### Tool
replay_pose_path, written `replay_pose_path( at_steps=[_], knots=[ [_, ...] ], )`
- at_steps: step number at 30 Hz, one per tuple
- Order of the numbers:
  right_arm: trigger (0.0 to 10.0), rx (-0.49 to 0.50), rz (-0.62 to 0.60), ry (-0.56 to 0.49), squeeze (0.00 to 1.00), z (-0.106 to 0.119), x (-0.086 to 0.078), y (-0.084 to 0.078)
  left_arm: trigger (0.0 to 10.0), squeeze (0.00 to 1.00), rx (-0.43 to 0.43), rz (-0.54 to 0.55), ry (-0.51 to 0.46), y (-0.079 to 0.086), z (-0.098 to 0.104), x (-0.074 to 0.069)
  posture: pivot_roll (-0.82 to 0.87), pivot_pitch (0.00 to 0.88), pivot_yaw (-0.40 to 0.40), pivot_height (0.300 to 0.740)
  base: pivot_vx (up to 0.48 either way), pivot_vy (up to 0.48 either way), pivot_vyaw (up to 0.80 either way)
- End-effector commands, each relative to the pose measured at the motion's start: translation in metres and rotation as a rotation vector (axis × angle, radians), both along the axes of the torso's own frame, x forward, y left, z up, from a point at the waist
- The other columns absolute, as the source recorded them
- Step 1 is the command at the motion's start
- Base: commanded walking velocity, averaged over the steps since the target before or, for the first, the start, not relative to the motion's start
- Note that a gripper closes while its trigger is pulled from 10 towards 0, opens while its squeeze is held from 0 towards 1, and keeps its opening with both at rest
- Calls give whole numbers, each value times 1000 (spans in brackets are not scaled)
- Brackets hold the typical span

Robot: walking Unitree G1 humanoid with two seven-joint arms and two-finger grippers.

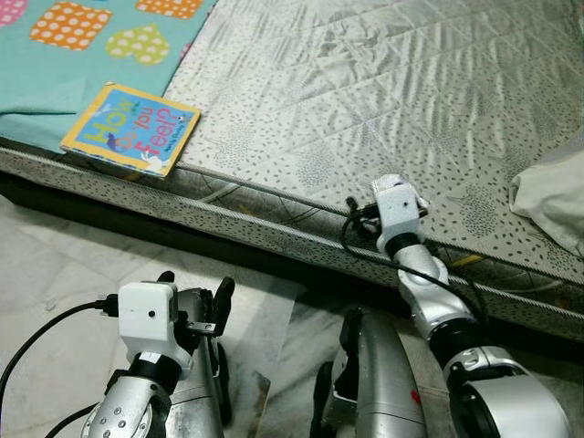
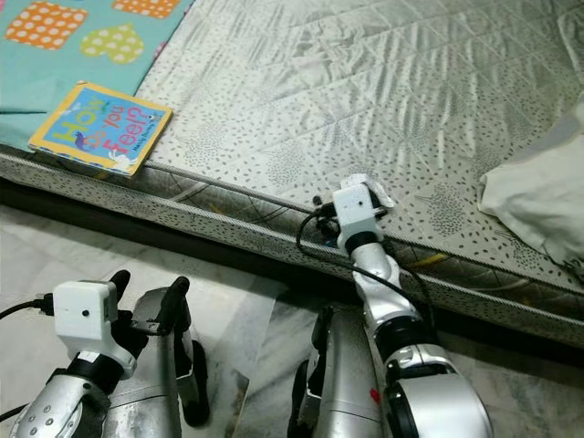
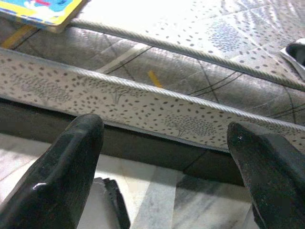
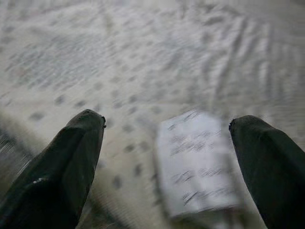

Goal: Clean up the room

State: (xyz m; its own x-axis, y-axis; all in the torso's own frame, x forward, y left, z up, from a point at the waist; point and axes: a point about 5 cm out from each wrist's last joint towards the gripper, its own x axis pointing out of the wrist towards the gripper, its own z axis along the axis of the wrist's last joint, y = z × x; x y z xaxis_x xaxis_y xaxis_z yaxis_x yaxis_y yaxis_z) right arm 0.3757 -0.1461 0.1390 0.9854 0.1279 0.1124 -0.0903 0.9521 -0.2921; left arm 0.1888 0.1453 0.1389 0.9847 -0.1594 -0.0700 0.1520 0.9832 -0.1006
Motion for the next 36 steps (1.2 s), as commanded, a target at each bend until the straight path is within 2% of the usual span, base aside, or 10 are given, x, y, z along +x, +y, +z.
replay_pose_path(
  at_steps=[1,7,15,28,30,31,36],
  knots=[
    [10000,6,-26,12,0,-3,0,-4,10000,0,-3,-5,13,-3,0,-4,200,385,-102,550,0,0,0],
    [10000,-21,-60,48,0,1,8,-5,10000,0,-1,-2,9,-4,1,-4,214,389,-107,550,0,0,0],
    [10000,-98,-89,110,0,2,15,4,10000,0,-2,6,15,-4,3,-9,230,414,-115,550,0,0,0],
    [10000,-206,-232,222,0,-9,14,-19,10000,0,2,16,28,-3,4,-13,238,436,-123,550,0,0,0],
    [2431,-212,-248,239,0,-12,14,-22,10000,0,2,17,28,-4,4,-13,241,436,-126,550,0,0,0],
    [0,-206,-249,246,0,-13,13,-22,10000,0,2,18,27,-4,4,-13,241,436,-126,550,0,0,0],
    [0,-186,-255,251,0,-14,13,-21,10000,0,5,21,25,-3,4,-12,247,431,-126,550,0,0,0]
  ],
)
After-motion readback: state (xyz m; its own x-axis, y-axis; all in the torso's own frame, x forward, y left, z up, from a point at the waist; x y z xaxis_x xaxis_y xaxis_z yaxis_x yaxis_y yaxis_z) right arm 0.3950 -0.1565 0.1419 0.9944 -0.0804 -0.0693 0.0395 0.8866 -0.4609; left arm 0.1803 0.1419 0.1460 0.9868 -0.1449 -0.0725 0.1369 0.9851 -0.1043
